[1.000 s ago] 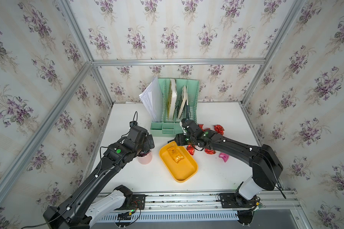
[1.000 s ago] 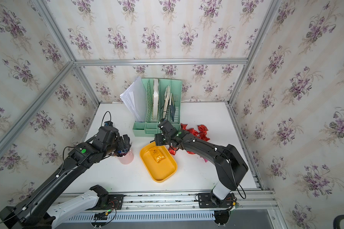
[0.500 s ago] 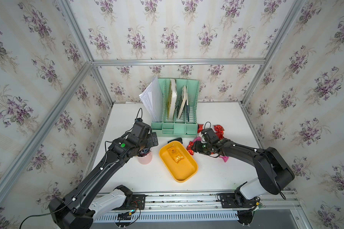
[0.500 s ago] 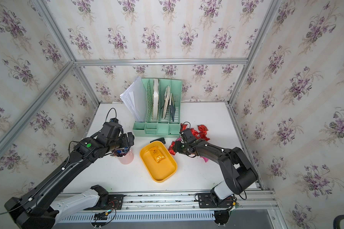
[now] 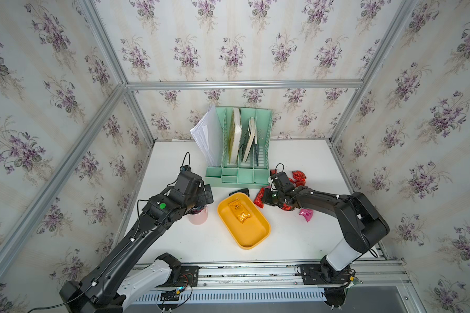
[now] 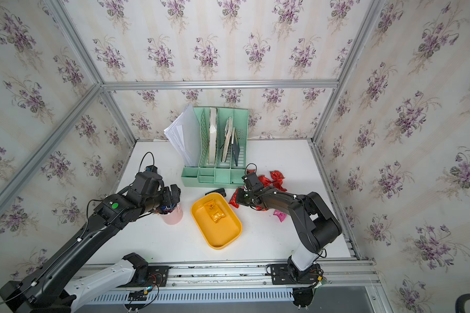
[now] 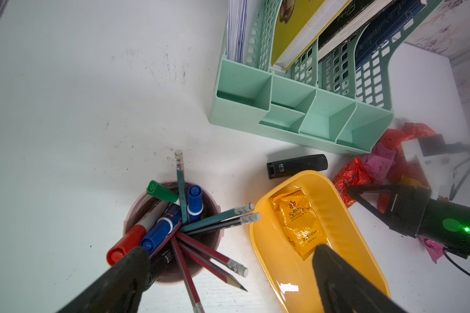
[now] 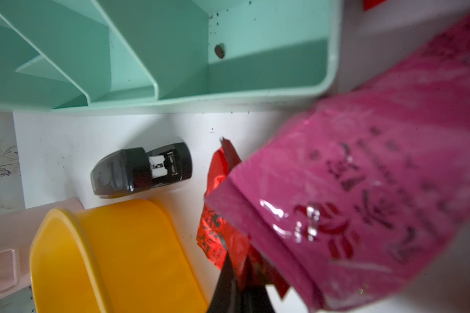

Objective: Put the tea bags into the storage box
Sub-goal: Pick up the tea bag from the center of the board.

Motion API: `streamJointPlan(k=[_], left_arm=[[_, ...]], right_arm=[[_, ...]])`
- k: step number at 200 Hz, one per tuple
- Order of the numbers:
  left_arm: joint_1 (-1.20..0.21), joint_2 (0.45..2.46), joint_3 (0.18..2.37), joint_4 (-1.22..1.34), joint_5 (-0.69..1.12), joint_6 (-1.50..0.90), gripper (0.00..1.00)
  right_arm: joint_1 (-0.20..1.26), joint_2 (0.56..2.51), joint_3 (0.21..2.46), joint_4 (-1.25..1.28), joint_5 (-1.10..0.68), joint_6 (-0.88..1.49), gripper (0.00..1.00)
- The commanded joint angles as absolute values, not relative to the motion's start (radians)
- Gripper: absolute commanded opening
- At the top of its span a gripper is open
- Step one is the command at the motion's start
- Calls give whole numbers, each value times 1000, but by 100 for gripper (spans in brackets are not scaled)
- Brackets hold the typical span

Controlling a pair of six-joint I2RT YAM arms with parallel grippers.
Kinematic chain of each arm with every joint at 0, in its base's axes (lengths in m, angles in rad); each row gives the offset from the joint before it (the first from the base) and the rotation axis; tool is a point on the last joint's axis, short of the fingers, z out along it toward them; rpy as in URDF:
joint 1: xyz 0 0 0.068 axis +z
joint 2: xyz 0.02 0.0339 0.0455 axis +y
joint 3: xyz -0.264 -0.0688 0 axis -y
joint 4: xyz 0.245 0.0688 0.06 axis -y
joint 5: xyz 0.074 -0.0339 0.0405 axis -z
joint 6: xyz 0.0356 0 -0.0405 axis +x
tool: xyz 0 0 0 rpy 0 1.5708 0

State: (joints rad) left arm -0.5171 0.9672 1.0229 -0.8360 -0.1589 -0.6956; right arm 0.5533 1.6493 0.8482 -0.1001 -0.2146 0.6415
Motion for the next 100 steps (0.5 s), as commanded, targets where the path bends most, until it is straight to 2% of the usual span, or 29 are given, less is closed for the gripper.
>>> streamJointPlan(k=[1,62,100], left_arm=[[-517,947,1004,-842,-170,-733,99],[-520,973,997,-814,-140,-761,99],[-520,996,1026,-795,-153,-739,99]], right_arm=[[552,1617,868,-172,-162,580,3],[552,1452,888,-289,-132,434,0],[559,1375,882,-277,-295,375,0]])
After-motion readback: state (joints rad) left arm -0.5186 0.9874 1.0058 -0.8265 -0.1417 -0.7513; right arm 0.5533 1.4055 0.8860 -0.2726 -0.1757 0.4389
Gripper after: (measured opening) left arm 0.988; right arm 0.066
